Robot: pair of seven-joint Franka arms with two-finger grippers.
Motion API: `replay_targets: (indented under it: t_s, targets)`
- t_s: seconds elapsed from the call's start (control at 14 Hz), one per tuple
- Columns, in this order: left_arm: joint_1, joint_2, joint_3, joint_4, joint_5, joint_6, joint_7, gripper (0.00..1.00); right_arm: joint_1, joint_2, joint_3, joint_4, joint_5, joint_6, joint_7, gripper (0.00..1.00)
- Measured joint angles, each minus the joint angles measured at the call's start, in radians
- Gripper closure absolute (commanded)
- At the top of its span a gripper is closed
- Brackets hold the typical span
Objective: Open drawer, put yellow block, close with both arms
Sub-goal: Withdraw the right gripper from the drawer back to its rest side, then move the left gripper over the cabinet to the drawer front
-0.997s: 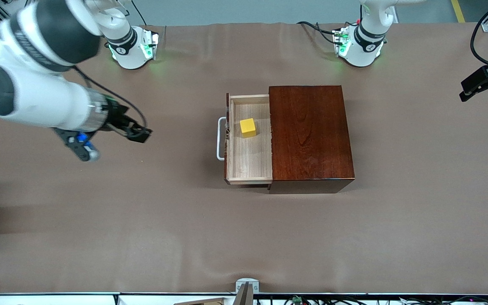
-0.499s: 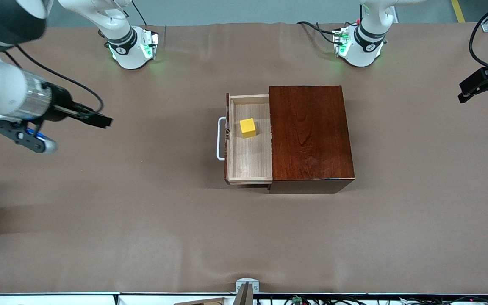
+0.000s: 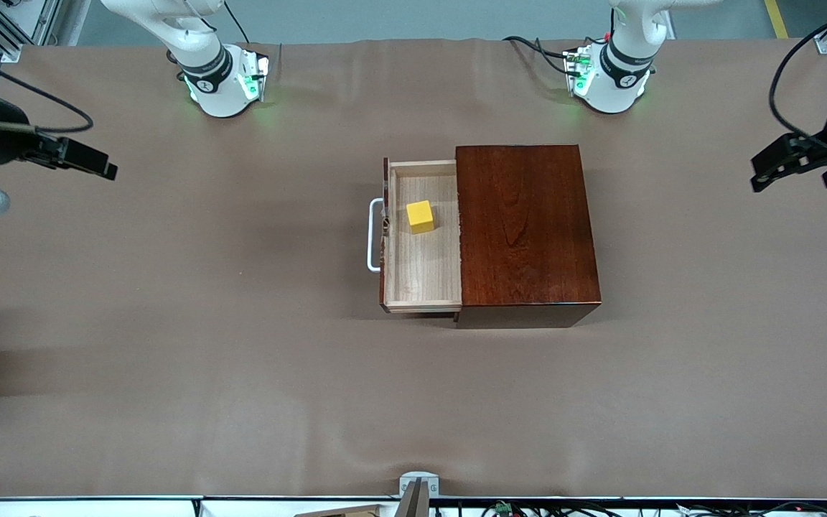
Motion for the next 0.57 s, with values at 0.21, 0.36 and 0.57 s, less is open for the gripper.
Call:
replay_targets:
  t_s: [0.21, 0.36, 0.57]
  targets:
    - [-0.001, 0.033, -0.045, 0.012, 0.0, 0.045, -0.013, 0.0, -0.009, -0.075, 0.0, -0.13, -0.004, 0.106, -0.072, 0.0]
    - [-0.002, 0.048, -0.074, 0.015, 0.0, 0.08, -0.047, 0.0, -0.013, -0.123, -0.005, -0.225, -0.005, 0.169, -0.125, 0.0]
    - [-0.003, 0.075, -0.135, 0.025, -0.001, 0.116, -0.161, 0.0, -0.017, -0.151, -0.05, -0.271, -0.01, 0.184, -0.306, 0.0]
